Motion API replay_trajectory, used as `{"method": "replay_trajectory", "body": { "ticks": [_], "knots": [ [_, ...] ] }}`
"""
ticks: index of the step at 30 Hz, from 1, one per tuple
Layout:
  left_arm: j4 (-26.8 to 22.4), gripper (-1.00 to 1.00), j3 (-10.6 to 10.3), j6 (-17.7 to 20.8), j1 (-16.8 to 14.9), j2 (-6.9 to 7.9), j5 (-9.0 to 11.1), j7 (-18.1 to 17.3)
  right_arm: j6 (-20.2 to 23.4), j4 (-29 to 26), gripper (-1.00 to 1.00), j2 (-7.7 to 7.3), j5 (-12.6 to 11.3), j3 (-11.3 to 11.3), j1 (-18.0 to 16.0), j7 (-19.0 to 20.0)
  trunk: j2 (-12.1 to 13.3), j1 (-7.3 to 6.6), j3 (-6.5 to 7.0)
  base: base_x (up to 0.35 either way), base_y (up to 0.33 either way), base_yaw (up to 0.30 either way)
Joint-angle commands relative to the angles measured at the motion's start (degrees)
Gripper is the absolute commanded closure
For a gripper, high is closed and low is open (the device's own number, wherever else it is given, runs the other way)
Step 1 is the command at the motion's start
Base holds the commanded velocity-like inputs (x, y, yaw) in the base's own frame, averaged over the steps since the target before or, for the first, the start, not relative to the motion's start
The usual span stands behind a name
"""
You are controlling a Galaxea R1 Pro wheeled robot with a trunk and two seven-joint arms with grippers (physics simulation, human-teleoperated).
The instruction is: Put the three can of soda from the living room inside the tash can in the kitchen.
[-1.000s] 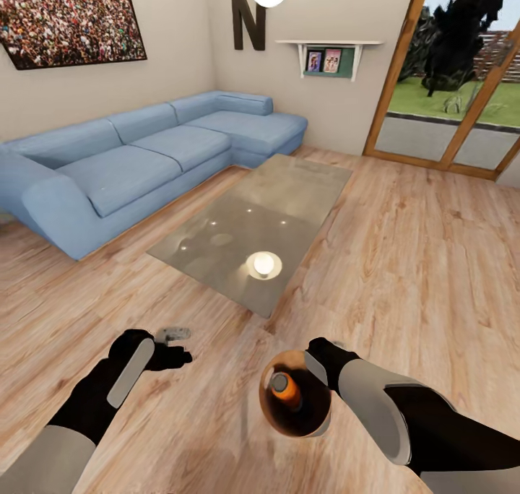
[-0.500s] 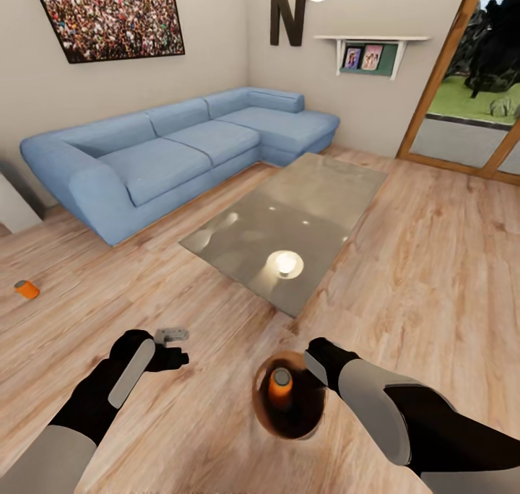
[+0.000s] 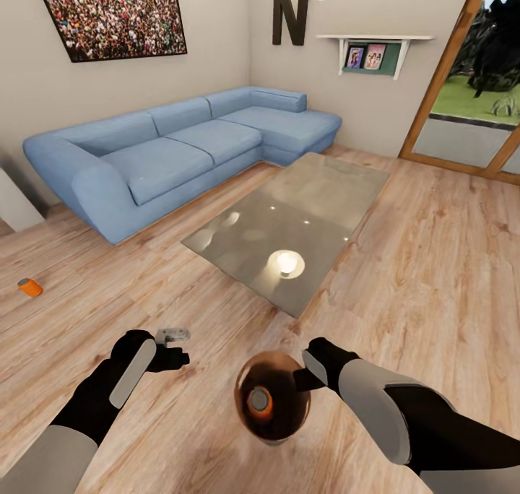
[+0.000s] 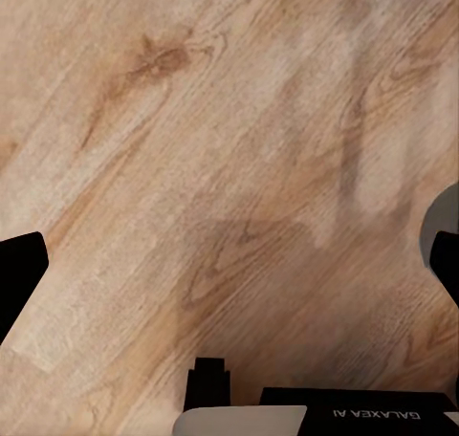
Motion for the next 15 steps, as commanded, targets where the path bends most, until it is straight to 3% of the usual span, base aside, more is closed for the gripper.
{"method": "replay_trajectory", "body": {
  "ticks": [1, 15],
  "knots": [
    [0.0, -1.0, 0.0, 0.0, 0.0, -0.01, -0.01, 0.0, 0.04, 0.05, 1.0, 0.0, 0.14, 0.78, 0.0, 0.44, 0.0, 0.0, 0.0, 0.0, 0.0, 0.0],
    [0.0, -1.0, -0.04, 0.0, 0.0, -0.1, -0.02, 0.09, 0.04, 0.08, 1.0, 0.0, 0.14, 0.77, 0.0, 0.97, 0.0, 0.0, 0.04, 0.0, 0.0, 0.0]
  ]
}}
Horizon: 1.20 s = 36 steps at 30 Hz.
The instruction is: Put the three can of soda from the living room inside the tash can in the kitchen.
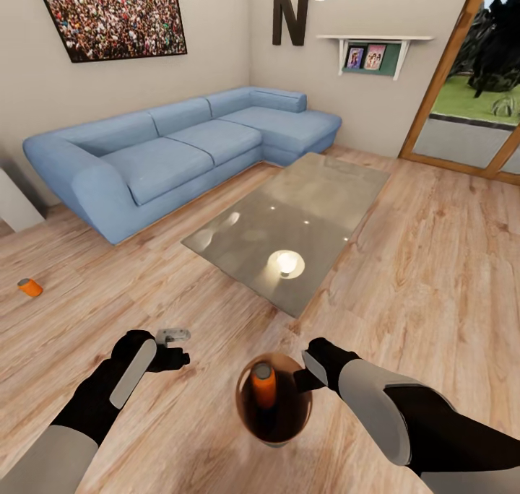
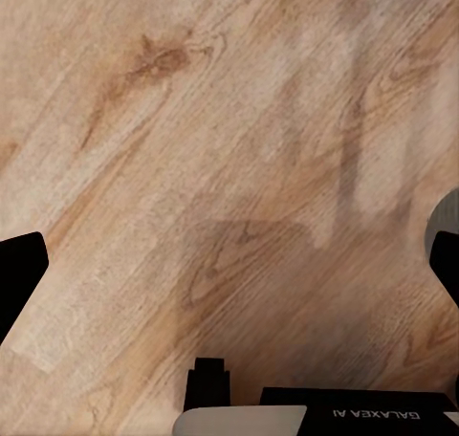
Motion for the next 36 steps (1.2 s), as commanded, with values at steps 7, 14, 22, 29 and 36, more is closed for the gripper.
{"method": "replay_trajectory", "body": {
  "ticks": [7, 14, 22, 29, 36],
  "knots": [
    [0.01, -1.0, -0.06, 0.0, 0.0, 0.0, 0.0, -0.03, -0.07, 0.01, 1.0, 0.01, -0.74, -0.91, -0.01, 0.28, 0.0, 0.0, 0.52, 0.0, 0.0, 0.0],
    [0.01, -1.0, -0.09, 0.0, 0.0, -0.01, 0.0, -0.08, -0.07, 0.01, 1.0, 0.01, -0.76, -0.92, -0.01, 0.28, 0.0, 0.0, 1.16, 0.0, 0.0, 0.0],
    [0.01, -1.0, -0.09, 0.0, 0.0, 0.02, -0.05, -0.08, -0.07, 0.01, 1.0, 0.01, -0.75, -0.92, -0.01, 0.28, 0.0, 0.0, 1.9, 0.0, 0.0, 0.0],
    [0.06, -1.0, -0.15, 0.0, 0.02, 0.0, -0.08, -0.22, -0.07, 0.02, 1.0, 0.01, -0.75, -0.92, -0.01, 0.23, 0.0, 0.0, 2.56, 0.0, 0.0, 0.0],
    [0.46, -1.0, -0.23, 0.0, 0.12, 0.03, 0.04, -0.48, -0.07, 0.01, 1.0, 0.01, -0.74, -0.95, -0.01, 0.17, 0.0, 0.0, 3.21, 0.0, 0.0, 0.0]
  ]
}}
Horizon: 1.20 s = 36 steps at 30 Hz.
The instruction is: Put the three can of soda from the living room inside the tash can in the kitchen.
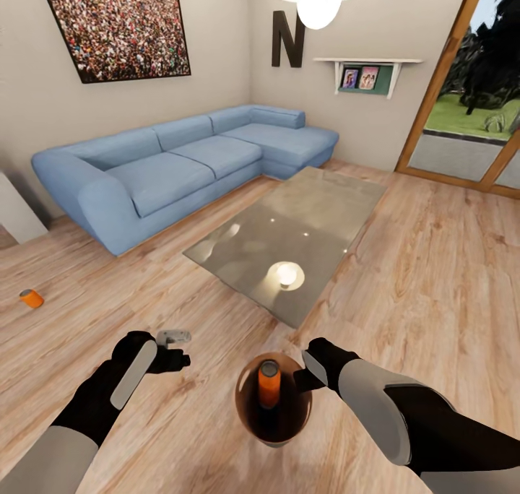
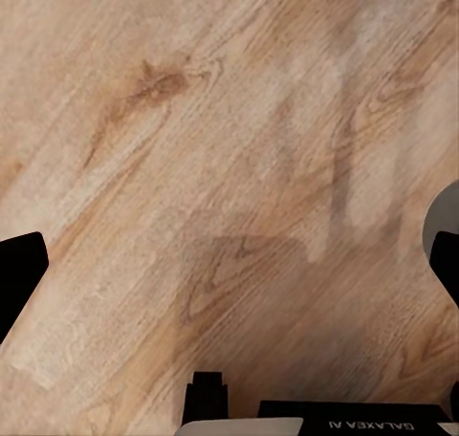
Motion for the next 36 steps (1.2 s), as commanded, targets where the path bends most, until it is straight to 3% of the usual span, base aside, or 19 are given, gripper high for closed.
{"method": "replay_trajectory", "body": {
  "ticks": [1, 4, 10, 15, 24, 36],
  "knots": [
    [0.06, -1.0, 0.01, 0.0, 0.03, 0.01, 0.03, -0.05, -0.06, 0.0, 1.0, 0.01, -0.65, -0.72, -0.01, 0.25, 0.0, 0.0, 0.1, 0.0, 0.0, 0.0],
    [1.26, -1.0, 0.07, 0.0, 0.19, 0.21, 0.16, -0.23, -0.06, -0.07, 1.0, 0.01, -0.61, -0.78, -0.01, 0.23, 0.0, 0.0, 0.38, 0.0, 0.0, 0.0],
    [9.45, -1.0, 0.22, -0.05, 0.3, 0.49, 0.44, -0.68, -0.04, -0.26, 1.0, 0.01, -0.56, -1.12, -0.01, 0.1, 0.0, 0.0, 0.94, 0.0, 0.0, 0.0],
    [14.0, -1.0, 0.1, -2.46, 0.43, 0.59, 0.45, -1.83, -0.16, -0.68, 1.0, 0.01, -0.68, -1.41, -0.01, -0.01, 0.0, 0.0, 1.41, 0.0, 0.0, 0.0],
    [23.7, -1.0, -0.08, -6.09, 0.37, 0.66, -0.2, -11.13, 0.46, -1.19, 1.0, -4.45, -1.05, -1.79, -0.01, -0.06, 0.0, 0.0, 2.25, 0.0, 0.0, 0.0],
    [26.0, -1.0, -0.41, -10.92, 0.36, 0.67, -0.27, -12.74, 0.19, -1.22, 1.0, -7.16, -1.06, -2.57, 1.65, -0.18, 0.0, 0.0, 3.37, 0.0, 0.0, 0.0]
  ]
}}
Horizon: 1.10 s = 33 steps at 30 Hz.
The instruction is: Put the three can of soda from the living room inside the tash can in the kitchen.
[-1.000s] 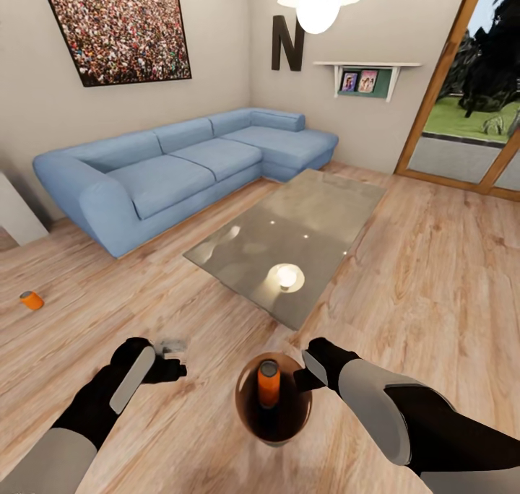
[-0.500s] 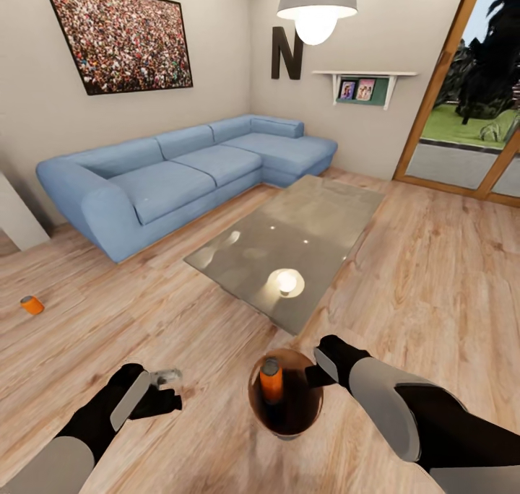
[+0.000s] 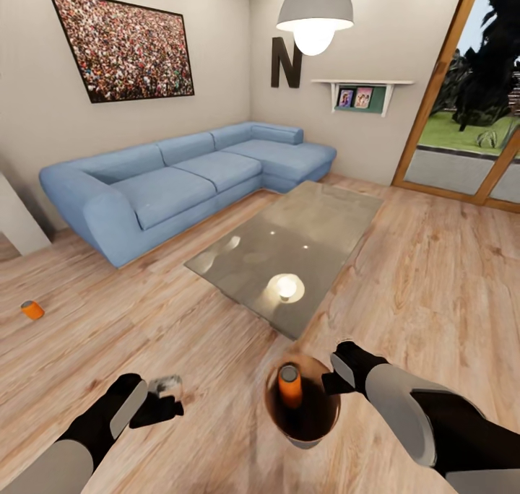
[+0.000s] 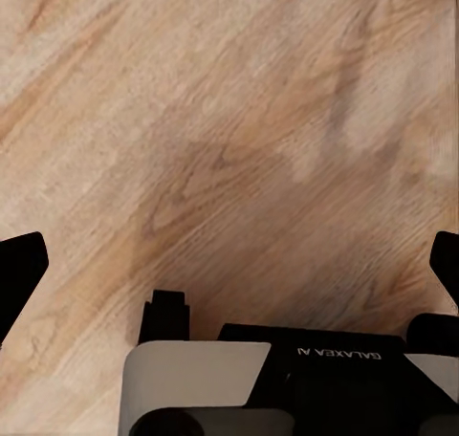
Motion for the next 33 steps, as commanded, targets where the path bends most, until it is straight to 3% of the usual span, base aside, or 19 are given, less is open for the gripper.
{"method": "replay_trajectory", "body": {
  "ticks": [1, 12, 23, 26, 33],
  "knots": [
    [0.04, -1.0, -0.11, -0.45, -0.02, -0.03, -0.02, -0.01, -0.19, -0.19, 1.0, -0.1, -0.61, -0.67, 0.86, 0.24, 0.0, 0.0, 0.1, 0.0, 0.0, 0.0],
    [-0.17, -1.0, -0.39, -2.15, 0.08, -0.08, 0.05, -0.05, -0.4, -1.01, 1.0, -0.1, -0.57, -0.54, 2.99, 0.2, 0.0, 0.0, 1.13, 0.0, 0.0, 0.0],
    [0.14, -1.0, -0.43, -2.44, 0.13, -0.09, -0.02, -0.03, -0.61, -1.15, 1.0, -0.32, -0.49, -0.63, 4.58, 0.12, 4.41, -2.42, 4.13, 0.0, 0.0, 0.0],
    [0.26, -1.0, -0.43, -2.46, 0.13, -0.04, -0.03, -0.05, -1.56, -1.21, 1.0, -1.22, -0.53, -0.68, 6.28, 0.22, 5.61, -3.08, 4.95, 0.0, 0.0, 0.0],
    [0.3, -1.0, -0.43, -2.48, 0.13, -0.02, 0.0, -0.05, -2.06, -1.22, 1.0, -1.71, -0.54, -0.68, 6.85, 0.24, 8.42, -4.61, 6.86, 0.0, 0.0, 0.0]
  ]
}}
